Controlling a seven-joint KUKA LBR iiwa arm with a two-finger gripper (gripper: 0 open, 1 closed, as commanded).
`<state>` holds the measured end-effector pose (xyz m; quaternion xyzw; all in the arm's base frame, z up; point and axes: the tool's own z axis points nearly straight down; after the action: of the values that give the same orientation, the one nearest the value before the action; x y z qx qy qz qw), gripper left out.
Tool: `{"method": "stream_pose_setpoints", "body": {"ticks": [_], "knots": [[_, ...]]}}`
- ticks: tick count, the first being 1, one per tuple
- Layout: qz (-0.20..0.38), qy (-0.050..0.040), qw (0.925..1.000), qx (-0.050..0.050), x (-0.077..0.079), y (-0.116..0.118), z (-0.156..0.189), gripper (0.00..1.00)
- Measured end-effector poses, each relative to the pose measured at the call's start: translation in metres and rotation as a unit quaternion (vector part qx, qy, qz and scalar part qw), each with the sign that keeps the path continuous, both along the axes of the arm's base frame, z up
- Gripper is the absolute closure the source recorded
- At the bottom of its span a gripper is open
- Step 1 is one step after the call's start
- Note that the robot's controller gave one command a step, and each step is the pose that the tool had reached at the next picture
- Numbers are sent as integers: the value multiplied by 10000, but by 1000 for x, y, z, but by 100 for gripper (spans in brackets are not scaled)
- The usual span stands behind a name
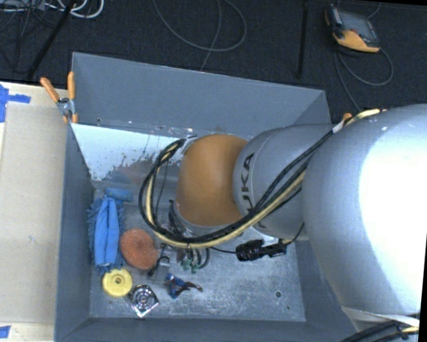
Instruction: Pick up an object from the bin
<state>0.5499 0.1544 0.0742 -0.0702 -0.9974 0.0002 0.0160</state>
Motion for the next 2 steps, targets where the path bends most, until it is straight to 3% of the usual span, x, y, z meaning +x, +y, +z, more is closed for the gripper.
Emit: {"method": "stream_pose_setpoints", "body": {"ticks": [1, 2], "knots": [[-29, -188, 9998, -1, -6, -12, 165, 100], [-26, -163, 9999, -9, -7, -12, 162, 0]]}}
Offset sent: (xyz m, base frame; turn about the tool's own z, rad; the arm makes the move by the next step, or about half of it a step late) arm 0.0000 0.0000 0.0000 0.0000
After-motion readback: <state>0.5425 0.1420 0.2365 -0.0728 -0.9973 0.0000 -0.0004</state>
